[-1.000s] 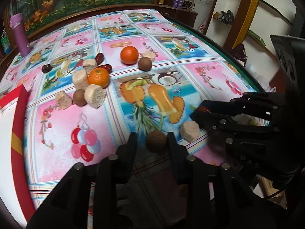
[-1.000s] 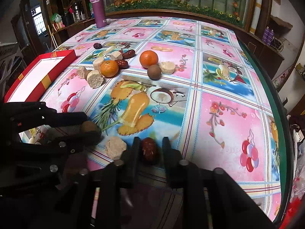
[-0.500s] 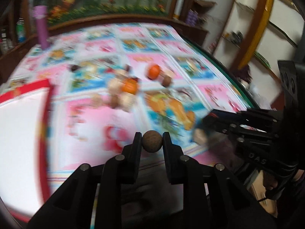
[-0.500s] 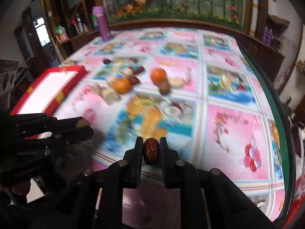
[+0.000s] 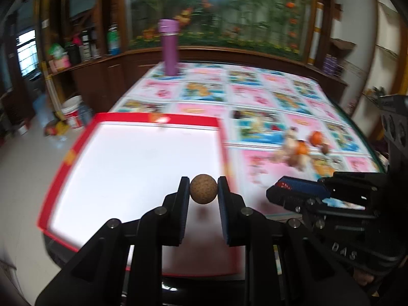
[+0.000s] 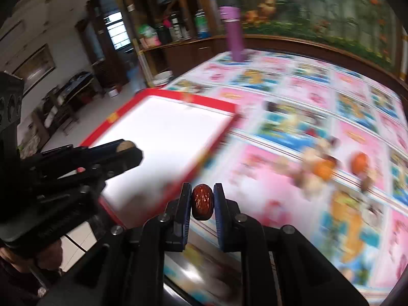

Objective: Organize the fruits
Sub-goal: 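Carry both fruits over the red-rimmed tray and open both tools to drop them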

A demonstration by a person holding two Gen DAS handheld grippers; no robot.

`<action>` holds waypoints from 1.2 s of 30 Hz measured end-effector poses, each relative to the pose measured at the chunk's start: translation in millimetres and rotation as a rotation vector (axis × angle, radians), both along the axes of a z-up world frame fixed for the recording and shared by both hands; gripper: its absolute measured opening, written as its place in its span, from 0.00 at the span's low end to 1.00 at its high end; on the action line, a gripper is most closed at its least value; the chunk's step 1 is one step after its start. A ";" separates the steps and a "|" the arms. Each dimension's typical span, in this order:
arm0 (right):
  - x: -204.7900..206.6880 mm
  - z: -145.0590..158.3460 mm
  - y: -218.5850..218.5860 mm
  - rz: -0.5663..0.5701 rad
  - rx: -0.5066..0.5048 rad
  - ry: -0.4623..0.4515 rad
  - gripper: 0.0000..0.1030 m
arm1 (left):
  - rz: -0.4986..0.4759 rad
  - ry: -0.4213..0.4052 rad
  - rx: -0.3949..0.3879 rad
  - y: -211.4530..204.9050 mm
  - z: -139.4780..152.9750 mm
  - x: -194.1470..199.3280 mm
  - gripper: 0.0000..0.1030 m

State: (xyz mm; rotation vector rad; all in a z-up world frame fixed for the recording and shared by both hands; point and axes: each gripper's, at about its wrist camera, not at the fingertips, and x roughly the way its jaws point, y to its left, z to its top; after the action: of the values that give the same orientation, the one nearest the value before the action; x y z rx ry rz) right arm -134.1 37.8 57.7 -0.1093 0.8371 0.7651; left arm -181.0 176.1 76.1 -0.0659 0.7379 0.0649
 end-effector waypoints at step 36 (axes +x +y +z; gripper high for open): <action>9.4 -8.6 14.8 0.029 0.037 0.076 0.43 | 0.152 0.088 0.035 38.8 -16.6 6.5 0.68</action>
State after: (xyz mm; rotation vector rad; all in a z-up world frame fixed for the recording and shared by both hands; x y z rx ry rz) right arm -124.6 52.6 49.1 -0.0598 0.8941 0.8157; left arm -174.5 214.9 59.5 -0.0865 0.8184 0.2270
